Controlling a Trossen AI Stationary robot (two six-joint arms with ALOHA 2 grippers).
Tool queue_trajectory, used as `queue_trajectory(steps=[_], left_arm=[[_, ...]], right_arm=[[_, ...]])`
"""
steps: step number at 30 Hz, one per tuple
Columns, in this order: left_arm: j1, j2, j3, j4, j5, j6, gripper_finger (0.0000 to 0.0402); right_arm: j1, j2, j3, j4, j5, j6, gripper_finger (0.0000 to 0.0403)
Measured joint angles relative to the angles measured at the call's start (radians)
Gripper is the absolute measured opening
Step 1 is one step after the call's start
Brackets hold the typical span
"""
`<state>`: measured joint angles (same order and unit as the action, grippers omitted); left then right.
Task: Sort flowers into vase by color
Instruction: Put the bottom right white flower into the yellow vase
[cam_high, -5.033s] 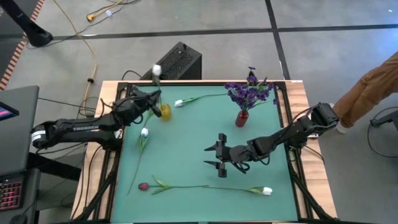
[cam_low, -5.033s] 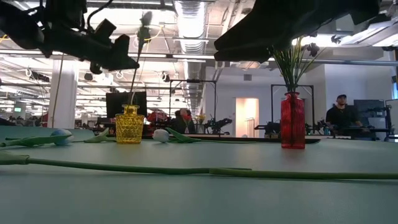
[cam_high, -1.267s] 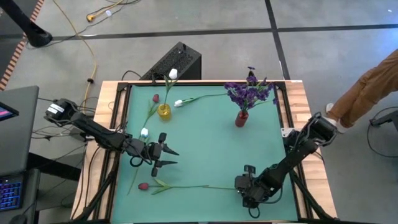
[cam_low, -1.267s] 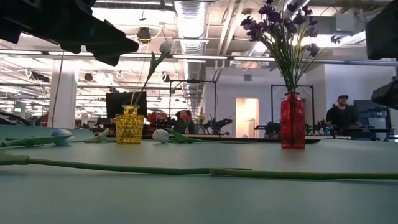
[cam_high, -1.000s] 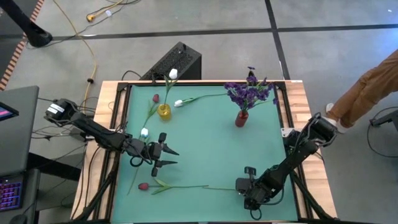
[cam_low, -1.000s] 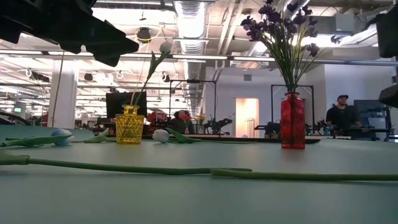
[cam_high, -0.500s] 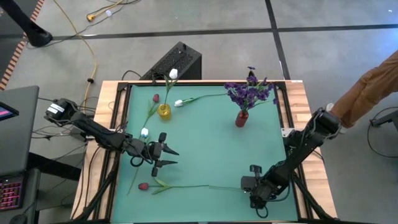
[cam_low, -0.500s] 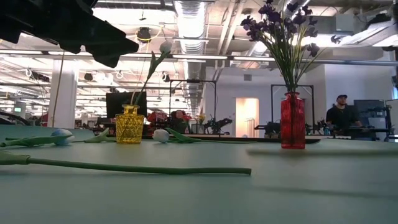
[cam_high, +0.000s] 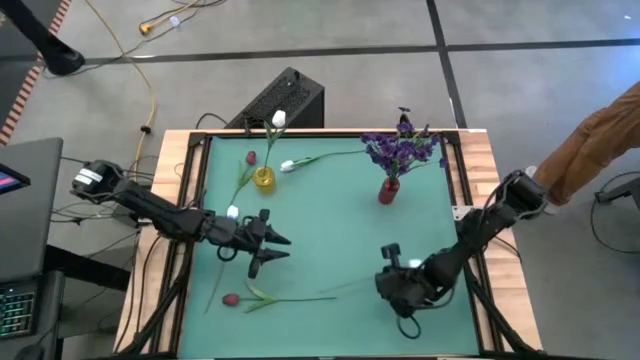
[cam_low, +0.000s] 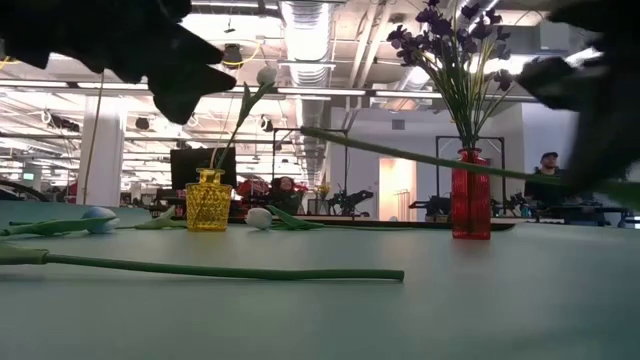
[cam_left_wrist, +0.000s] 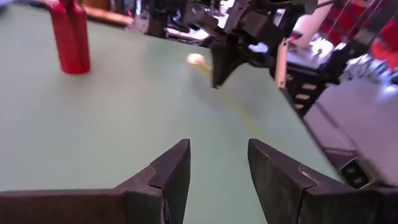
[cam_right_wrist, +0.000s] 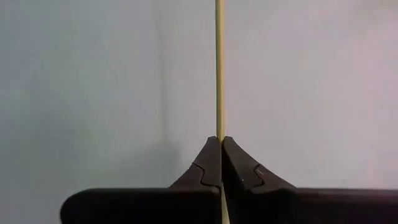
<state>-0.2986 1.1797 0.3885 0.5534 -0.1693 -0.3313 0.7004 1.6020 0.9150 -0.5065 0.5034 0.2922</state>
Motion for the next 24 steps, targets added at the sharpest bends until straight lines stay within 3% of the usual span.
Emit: queue_trajectory(steps=[6,13,18,24], left_arm=[[0.073,0.000,0.023,-0.024,0.077,-0.180,0.0149],[0.125,0.000,0.023,-0.082,0.087,-0.344,0.0149],[0.125,0.000,0.023,-0.091,0.106,-0.418,0.0149],[0.120,0.000,0.023,-0.092,0.113,-0.488,0.0149]], right_arm=[[-0.087,0.000,0.000,0.124,0.081,-0.416,0.0025],[-0.160,0.000,0.001,0.416,0.229,-0.935,0.0025],[-0.220,0.007,0.002,0.628,0.232,-1.233,0.0024],[-0.282,0.038,0.003,0.774,0.170,-1.478,0.0025]])
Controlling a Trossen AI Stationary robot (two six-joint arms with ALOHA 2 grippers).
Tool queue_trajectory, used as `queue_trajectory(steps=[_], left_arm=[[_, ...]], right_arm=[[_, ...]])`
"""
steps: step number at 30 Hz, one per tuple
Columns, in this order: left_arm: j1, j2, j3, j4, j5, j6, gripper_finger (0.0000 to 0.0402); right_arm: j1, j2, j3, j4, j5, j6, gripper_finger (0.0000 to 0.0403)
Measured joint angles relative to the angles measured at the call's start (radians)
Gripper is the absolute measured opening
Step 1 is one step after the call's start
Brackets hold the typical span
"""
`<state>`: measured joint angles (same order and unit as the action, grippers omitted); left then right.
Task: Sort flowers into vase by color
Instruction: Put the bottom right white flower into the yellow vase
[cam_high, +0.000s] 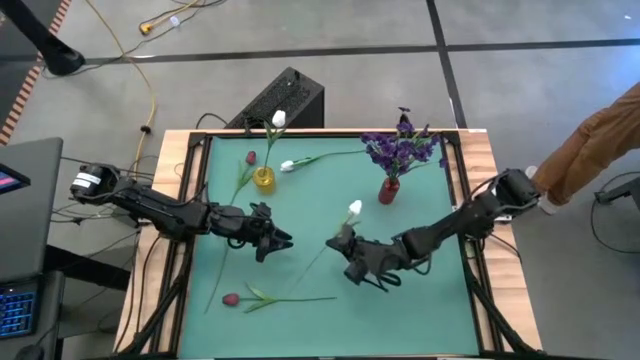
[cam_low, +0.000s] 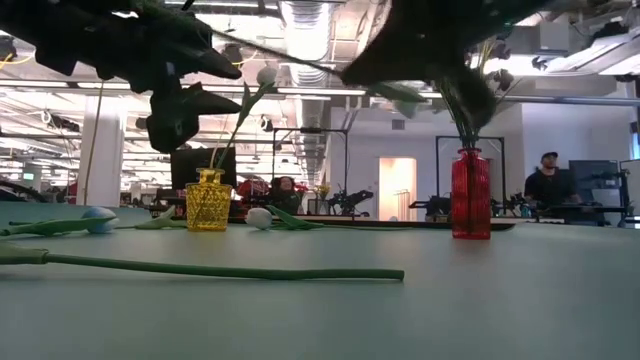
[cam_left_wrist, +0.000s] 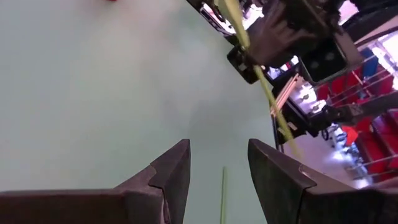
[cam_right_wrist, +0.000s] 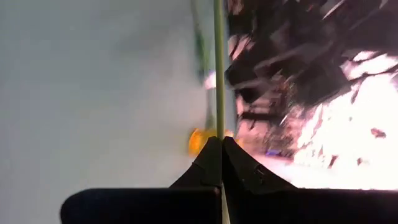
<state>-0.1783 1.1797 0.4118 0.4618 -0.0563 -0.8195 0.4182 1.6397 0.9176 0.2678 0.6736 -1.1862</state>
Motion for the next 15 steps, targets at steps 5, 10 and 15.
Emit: queue_trajectory(steps=[5,10,15], left_arm=[[0.000,0.000,0.000,0.001,0.000,-0.063,0.0149],[0.000,0.000,-0.001,0.016,0.024,-0.109,0.0149],[0.000,0.000,0.001,0.008,0.044,-0.117,0.0149]], right_arm=[[-0.041,0.038,0.021,0.064,-0.035,-0.107,0.0024],[-0.083,0.121,0.082,0.089,-0.057,-0.204,0.0025],[-0.119,0.221,0.179,0.093,-0.047,-0.287,0.0024]])
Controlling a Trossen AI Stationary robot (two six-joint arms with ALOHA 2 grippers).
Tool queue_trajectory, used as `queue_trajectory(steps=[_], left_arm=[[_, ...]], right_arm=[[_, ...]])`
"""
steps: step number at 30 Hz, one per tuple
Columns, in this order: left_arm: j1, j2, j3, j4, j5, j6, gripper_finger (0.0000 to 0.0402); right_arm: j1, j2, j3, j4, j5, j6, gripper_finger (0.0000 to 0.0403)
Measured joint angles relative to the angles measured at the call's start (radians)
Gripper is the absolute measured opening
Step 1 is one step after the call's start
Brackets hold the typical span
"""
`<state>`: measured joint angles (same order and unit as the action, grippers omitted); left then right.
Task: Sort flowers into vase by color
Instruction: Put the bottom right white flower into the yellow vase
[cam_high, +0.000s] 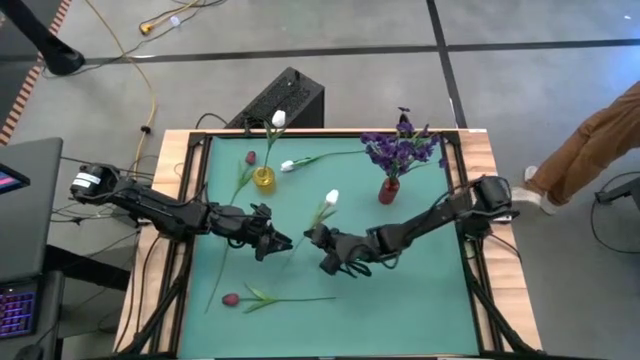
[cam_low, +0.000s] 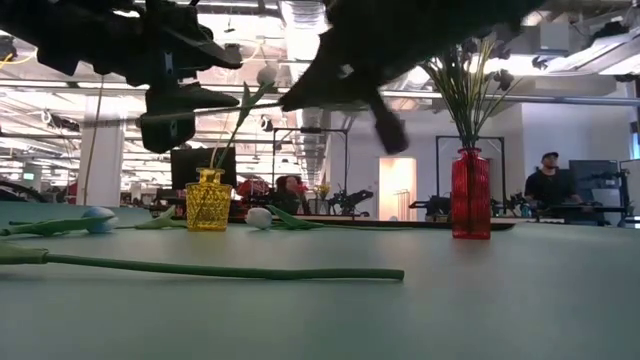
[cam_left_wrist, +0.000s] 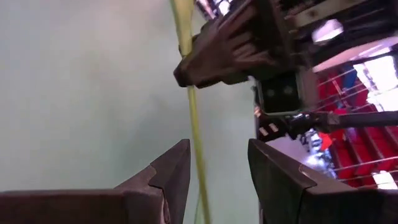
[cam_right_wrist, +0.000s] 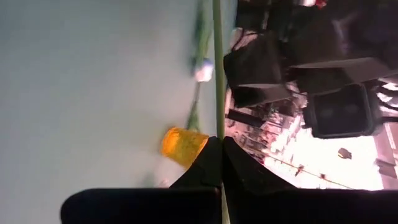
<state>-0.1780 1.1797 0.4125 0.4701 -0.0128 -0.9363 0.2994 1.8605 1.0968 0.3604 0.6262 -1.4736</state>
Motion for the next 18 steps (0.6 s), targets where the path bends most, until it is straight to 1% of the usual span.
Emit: queue_trajectory(steps=[4,8,15,18], left_arm=[[0.000,0.000,-0.001,-0.034,-0.018,-0.003,0.0149],[0.000,0.000,-0.002,-0.054,-0.028,0.000,0.0149],[0.000,0.000,-0.002,-0.061,-0.005,0.017,0.0148],[0.000,0.000,-0.003,-0.058,0.010,0.033,0.0140]], right_arm=[[-0.016,0.059,0.072,0.005,0.000,-0.005,0.0024],[-0.017,0.088,0.114,0.002,-0.011,-0.005,0.0024],[-0.035,0.091,0.136,-0.002,-0.036,-0.015,0.0024],[-0.042,0.092,0.136,-0.012,-0.058,-0.026,0.0024]])
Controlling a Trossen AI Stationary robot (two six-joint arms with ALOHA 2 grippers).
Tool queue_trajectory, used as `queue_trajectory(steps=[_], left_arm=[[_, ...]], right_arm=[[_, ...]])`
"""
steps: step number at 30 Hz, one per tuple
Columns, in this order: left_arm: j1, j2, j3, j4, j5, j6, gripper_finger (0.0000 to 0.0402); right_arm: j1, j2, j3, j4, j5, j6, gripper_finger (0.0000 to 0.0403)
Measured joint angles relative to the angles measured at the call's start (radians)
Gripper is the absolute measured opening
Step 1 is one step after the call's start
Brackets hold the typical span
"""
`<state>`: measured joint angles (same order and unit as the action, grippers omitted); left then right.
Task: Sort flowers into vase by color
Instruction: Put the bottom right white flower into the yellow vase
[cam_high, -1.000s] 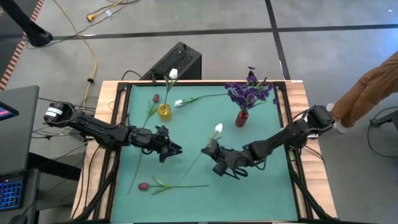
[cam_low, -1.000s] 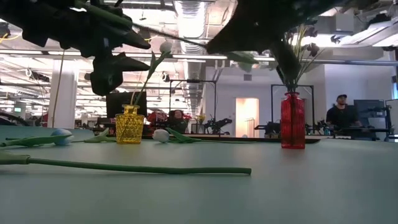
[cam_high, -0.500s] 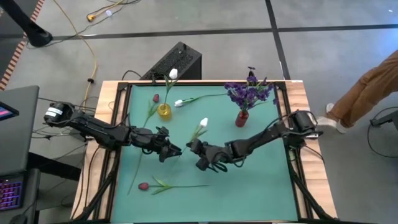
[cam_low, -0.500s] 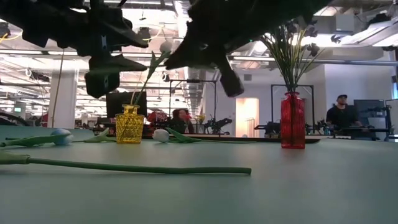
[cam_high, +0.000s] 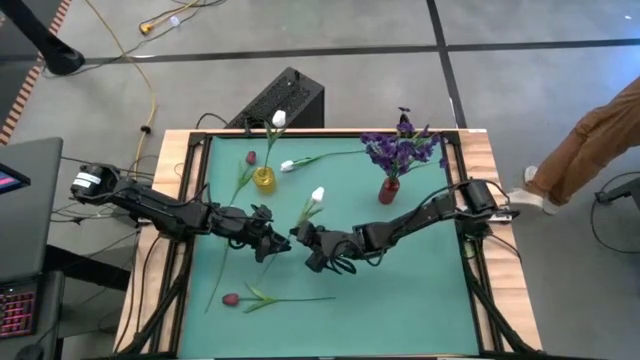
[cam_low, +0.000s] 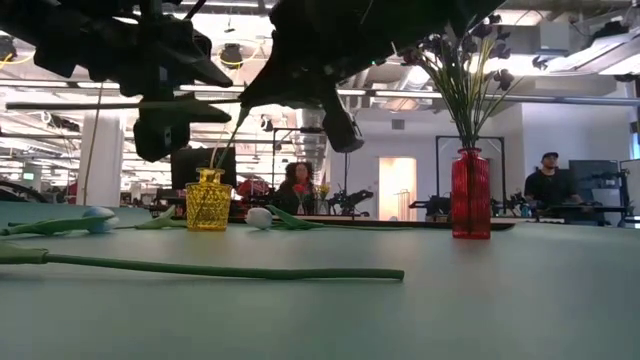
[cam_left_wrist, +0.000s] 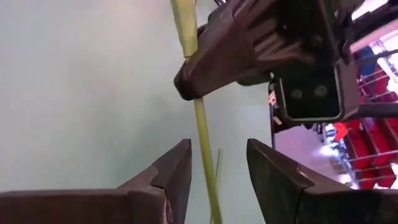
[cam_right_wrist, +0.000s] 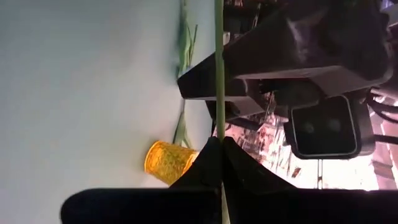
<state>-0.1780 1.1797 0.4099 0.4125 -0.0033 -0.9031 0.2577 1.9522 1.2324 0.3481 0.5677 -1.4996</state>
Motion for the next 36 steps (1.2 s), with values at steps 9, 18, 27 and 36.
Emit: queue_trajectory(steps=[9,18,27,36], left_arm=[[0.000,0.000,0.000,-0.017,-0.002,0.019,0.0087],[0.000,0.000,0.000,-0.015,-0.011,0.058,0.0039],[0.000,0.000,0.000,-0.008,-0.027,0.069,0.0003],[0.002,0.000,0.000,0.002,-0.064,0.071,0.0000]], right_arm=[[-0.003,0.000,0.000,-0.023,-0.042,-0.028,0.0024],[-0.002,0.000,0.000,-0.018,-0.052,-0.043,0.0030],[0.011,0.000,0.000,-0.016,-0.052,-0.045,0.0052],[0.023,0.000,-0.001,-0.007,-0.072,-0.036,0.0102]])
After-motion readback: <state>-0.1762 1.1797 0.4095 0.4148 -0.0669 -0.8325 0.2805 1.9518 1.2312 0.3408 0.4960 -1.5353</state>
